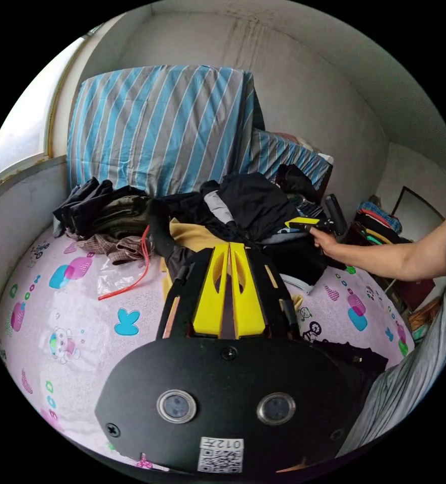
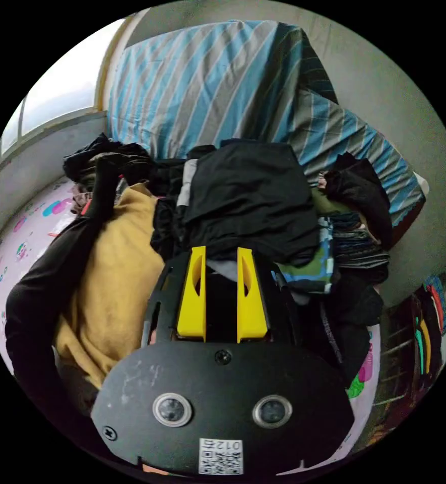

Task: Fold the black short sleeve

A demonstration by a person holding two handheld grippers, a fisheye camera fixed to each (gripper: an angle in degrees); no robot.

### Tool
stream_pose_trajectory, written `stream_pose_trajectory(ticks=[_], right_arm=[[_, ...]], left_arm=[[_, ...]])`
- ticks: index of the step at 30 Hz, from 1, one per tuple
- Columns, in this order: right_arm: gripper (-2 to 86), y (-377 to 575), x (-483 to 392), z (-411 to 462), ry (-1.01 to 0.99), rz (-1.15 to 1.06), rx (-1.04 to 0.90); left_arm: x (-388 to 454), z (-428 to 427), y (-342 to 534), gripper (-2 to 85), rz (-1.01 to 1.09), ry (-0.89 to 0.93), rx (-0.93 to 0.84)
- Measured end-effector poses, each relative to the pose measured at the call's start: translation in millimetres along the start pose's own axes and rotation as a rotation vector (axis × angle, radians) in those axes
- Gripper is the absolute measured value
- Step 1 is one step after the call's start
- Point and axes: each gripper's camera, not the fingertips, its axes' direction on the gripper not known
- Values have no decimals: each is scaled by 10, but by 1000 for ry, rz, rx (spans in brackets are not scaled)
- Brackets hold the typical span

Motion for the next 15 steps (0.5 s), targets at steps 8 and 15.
stream_pose_trajectory(ticks=[8, 15], right_arm=[[89, -682, 1025, 159, 204, -28, -228], [-8, -828, 1522, -751, -162, 38, -139]], left_arm=[[136, 1007, -197, 28, 12, 130, -117], [53, 1681, -318, 58, -149, 291, -221]])
